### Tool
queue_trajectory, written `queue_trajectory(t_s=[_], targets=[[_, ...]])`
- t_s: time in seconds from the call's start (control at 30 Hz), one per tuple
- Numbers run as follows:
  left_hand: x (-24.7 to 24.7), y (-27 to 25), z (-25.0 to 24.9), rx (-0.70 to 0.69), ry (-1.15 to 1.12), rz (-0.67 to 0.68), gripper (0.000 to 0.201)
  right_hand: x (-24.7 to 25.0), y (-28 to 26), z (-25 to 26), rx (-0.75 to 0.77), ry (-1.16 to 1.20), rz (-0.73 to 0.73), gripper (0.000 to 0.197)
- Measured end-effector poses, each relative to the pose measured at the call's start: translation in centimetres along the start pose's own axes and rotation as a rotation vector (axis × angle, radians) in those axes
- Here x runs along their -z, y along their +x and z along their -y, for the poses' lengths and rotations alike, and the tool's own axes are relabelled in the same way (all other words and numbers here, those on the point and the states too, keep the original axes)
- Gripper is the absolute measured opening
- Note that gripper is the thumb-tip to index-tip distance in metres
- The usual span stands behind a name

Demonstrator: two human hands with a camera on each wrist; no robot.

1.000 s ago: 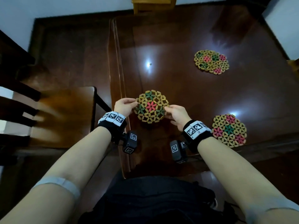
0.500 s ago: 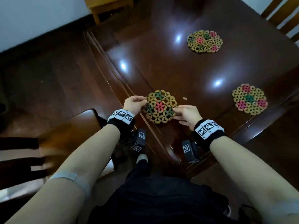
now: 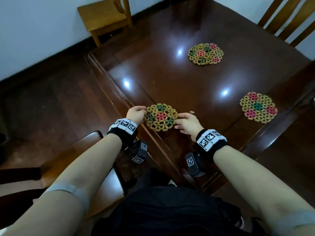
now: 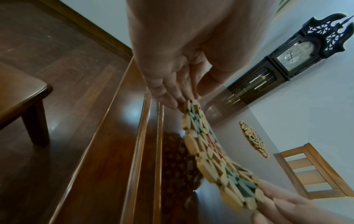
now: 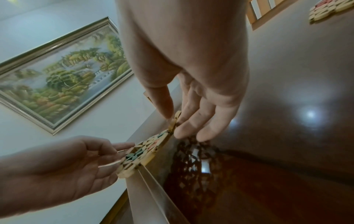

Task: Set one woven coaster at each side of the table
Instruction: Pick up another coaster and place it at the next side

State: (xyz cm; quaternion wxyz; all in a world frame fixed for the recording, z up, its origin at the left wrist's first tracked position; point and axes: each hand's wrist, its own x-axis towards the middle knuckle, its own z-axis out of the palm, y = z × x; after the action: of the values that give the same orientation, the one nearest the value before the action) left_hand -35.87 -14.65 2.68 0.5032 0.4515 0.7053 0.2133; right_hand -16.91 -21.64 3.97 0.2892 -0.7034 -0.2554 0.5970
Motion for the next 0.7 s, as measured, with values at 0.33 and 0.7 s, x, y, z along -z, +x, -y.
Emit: queue_trajectory(t_s=[0.33,0.7], targets=[[0.6,8.0,-4.2,-0.122,0.279,0.183,0.046,-2.6,5.2,2.1,0.006,0.047,-0.047,0.045],[2.8,18.9,-7.7,-0.75,1.025,0.48,0.055,-6.8,9.3,4.5,0.025,-0.46,-0.492,0.042]])
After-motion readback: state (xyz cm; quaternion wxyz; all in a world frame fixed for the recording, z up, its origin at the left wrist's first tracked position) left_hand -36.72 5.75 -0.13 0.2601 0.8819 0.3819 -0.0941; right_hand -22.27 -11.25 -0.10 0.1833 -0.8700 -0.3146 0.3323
